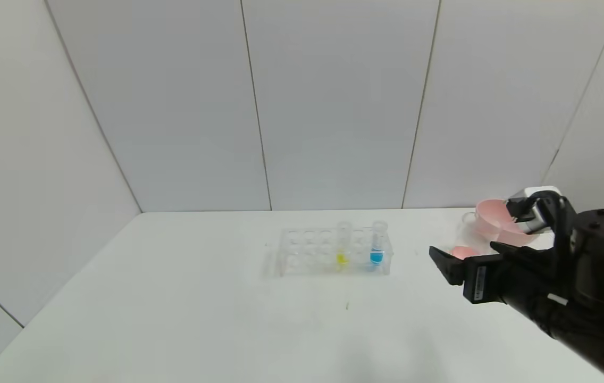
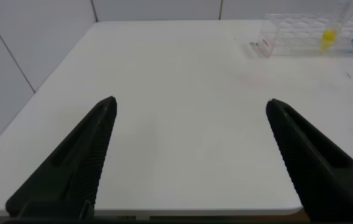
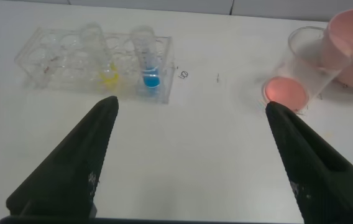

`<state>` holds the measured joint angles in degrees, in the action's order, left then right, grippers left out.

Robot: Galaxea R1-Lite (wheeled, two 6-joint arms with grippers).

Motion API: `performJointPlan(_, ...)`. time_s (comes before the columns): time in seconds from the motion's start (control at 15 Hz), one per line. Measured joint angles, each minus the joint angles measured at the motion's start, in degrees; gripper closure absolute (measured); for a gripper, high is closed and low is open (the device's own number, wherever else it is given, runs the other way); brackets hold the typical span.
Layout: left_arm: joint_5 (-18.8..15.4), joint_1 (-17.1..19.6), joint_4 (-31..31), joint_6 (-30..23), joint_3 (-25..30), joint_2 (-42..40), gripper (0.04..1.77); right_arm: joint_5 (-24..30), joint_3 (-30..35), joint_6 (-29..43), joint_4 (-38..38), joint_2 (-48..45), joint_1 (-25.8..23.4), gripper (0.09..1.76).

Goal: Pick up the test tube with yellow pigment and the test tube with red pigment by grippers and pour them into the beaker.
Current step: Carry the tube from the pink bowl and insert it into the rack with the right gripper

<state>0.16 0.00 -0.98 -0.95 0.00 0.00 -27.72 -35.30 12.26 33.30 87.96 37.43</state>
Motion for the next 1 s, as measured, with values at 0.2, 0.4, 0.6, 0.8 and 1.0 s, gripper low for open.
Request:
performJointPlan(0.2, 0.0, 0.0, 0.0, 0.0, 0.0, 0.0, 0.09, -8.2, -5.7, 4.4, -3.4, 5.0, 7.9, 0.15)
performJointPlan(0.4, 0.0, 0.0, 0.0, 0.0, 0.0, 0.0, 0.09, -10.9, -11.3, 5.6, -4.4, 10.8, 12.6, 0.15)
performJointPlan(0.6, 0.0, 0.0, 0.0, 0.0, 0.0, 0.0, 0.09, -12.7, -17.1, 5.8, -4.5, 17.8, 15.2, 0.15)
performJointPlan(0.8, 0.0, 0.0, 0.0, 0.0, 0.0, 0.0, 0.09, -14.0, -23.1, 6.2, -5.5, 24.1, 16.4, 0.15)
performJointPlan(1.0, 0.0, 0.0, 0.0, 0.0, 0.0, 0.0, 0.09, -15.0, -28.9, 7.8, -8.6, 29.4, 16.5, 0.15)
